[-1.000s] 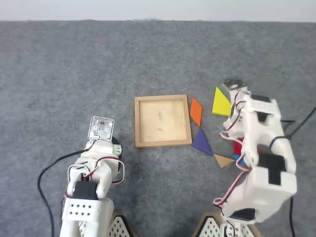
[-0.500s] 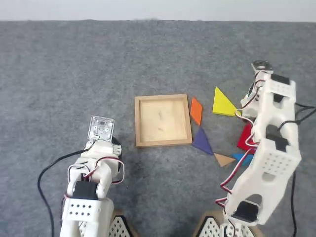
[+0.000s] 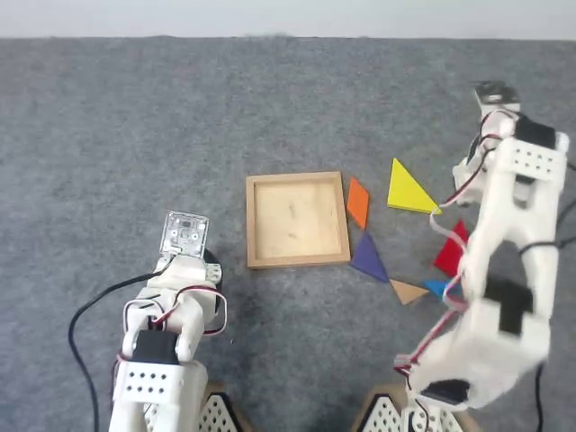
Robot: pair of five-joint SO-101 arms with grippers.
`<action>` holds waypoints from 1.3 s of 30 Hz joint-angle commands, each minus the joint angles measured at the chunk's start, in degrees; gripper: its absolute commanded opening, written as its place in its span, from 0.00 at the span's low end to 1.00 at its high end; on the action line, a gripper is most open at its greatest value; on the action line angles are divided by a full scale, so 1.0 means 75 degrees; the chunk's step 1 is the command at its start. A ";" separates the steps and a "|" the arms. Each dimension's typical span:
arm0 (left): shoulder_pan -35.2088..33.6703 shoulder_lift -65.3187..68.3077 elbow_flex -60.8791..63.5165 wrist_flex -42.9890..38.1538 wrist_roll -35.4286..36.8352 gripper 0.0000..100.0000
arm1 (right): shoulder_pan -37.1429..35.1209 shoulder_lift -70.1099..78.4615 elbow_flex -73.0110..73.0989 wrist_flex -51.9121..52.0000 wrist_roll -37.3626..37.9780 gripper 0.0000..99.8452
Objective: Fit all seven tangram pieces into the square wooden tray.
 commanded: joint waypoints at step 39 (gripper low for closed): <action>-0.0035 -0.0094 -0.0064 0.0012 0.0047 0.02 | -0.0275 -0.0873 0.4607 -0.2690 0.0961 0.47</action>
